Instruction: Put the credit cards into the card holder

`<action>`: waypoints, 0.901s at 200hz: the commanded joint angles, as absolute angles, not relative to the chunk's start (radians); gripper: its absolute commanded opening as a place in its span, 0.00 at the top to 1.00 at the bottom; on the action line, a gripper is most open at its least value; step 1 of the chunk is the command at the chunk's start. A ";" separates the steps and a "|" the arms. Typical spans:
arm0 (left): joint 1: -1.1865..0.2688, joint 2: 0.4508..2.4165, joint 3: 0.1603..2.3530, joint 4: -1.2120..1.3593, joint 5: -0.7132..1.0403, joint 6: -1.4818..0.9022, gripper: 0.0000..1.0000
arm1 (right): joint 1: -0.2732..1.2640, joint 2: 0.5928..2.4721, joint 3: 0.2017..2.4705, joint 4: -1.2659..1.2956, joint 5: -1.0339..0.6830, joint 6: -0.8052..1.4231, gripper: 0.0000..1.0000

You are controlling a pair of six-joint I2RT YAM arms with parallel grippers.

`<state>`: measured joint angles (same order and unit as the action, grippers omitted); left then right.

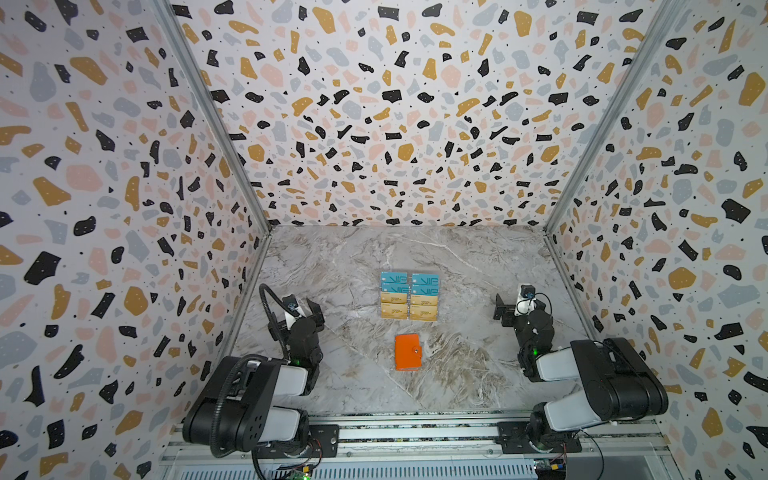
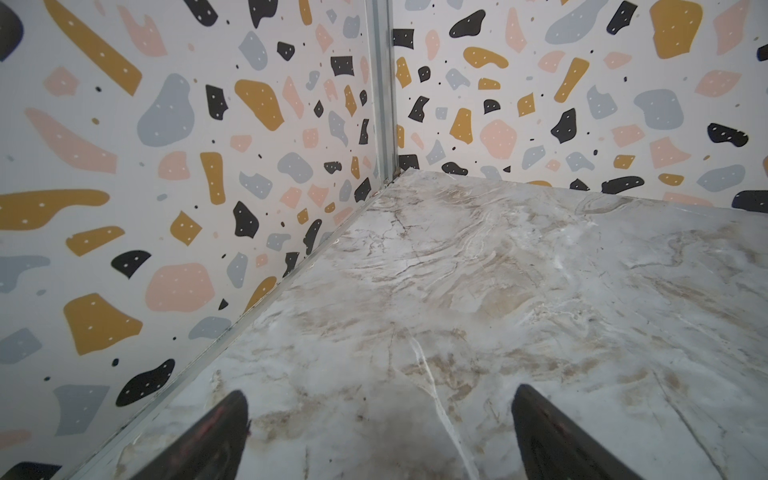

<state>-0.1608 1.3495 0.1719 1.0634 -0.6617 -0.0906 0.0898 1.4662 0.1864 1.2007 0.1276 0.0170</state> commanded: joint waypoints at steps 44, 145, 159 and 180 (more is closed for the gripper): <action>-0.186 1.198 0.587 0.287 -0.866 -0.340 0.13 | 0.099 1.183 0.386 0.718 0.140 0.078 0.10; -0.390 1.326 0.963 -0.451 -0.084 -0.456 0.51 | 0.529 1.194 0.889 -0.259 -0.098 0.321 0.39; -0.430 1.316 0.934 -0.461 0.039 -0.474 0.51 | 0.608 1.199 0.894 -0.290 -0.129 0.395 0.42; -0.488 1.294 0.861 -0.415 0.197 -0.525 0.52 | 0.711 1.235 0.859 -0.245 -0.207 0.541 0.46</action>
<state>-0.4381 1.3254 0.9302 -0.3893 -0.0849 -0.4744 0.6270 1.2045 0.8722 -0.1528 -0.0917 0.3443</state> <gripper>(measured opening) 0.487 0.560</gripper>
